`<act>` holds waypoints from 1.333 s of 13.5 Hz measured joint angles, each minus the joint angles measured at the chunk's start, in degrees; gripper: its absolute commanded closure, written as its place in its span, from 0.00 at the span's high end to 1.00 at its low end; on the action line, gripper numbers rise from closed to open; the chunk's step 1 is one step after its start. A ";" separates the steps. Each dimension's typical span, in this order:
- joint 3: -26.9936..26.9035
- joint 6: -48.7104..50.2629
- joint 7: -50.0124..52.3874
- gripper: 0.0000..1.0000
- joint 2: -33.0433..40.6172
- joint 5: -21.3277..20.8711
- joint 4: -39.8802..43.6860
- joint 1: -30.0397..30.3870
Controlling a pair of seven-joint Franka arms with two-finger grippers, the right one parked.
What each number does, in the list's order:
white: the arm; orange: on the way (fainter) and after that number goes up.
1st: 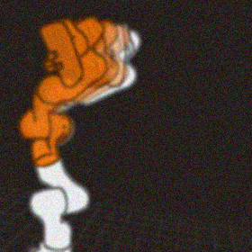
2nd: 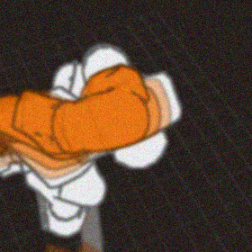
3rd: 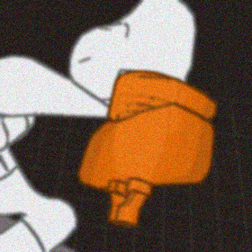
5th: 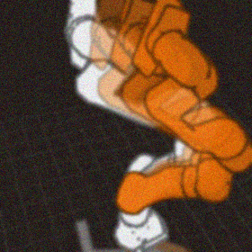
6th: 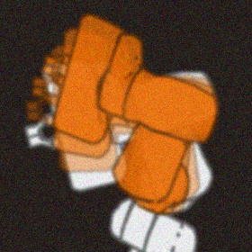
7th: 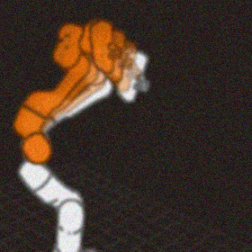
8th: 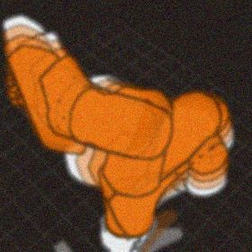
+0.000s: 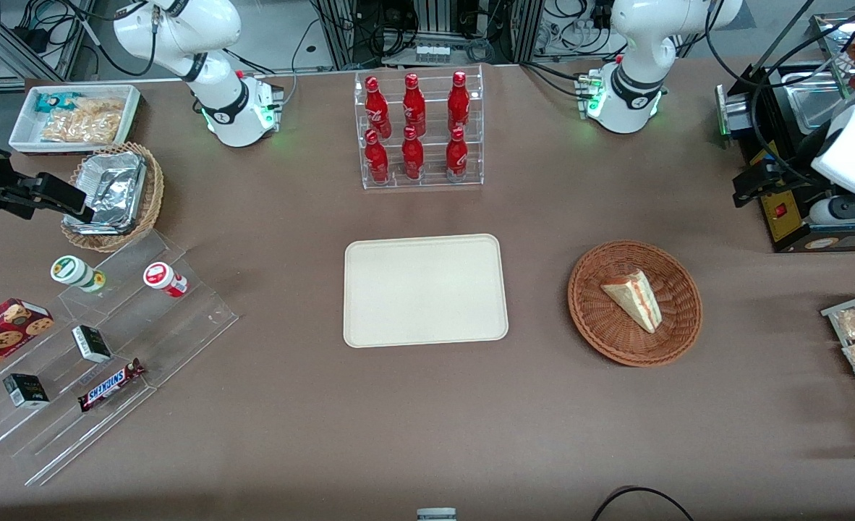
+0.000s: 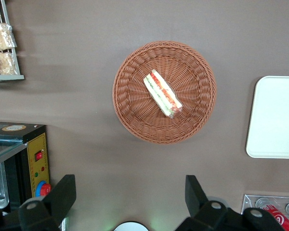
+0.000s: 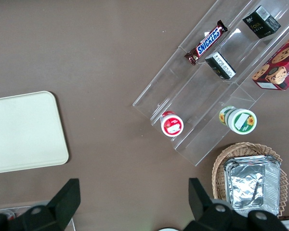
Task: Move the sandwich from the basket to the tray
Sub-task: 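Move the left gripper over the wicker basket holding the sandwich, then lower the open left gripper onto the wrapped sandwich and close it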
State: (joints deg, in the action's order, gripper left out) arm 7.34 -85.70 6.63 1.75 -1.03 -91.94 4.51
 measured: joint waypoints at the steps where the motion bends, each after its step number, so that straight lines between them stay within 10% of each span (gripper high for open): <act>1: -0.01 0.00 -0.09 1.00 0.00 0.00 0.01 0.15; 11: 0.10 -11.76 2.25 1.00 -2.94 0.00 -12.15 0.19; 18: 3.95 -35.63 37.03 1.00 -3.16 0.12 -28.09 0.13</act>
State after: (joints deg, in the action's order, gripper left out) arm 11.28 -121.33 43.66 -1.41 -0.92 -120.02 4.64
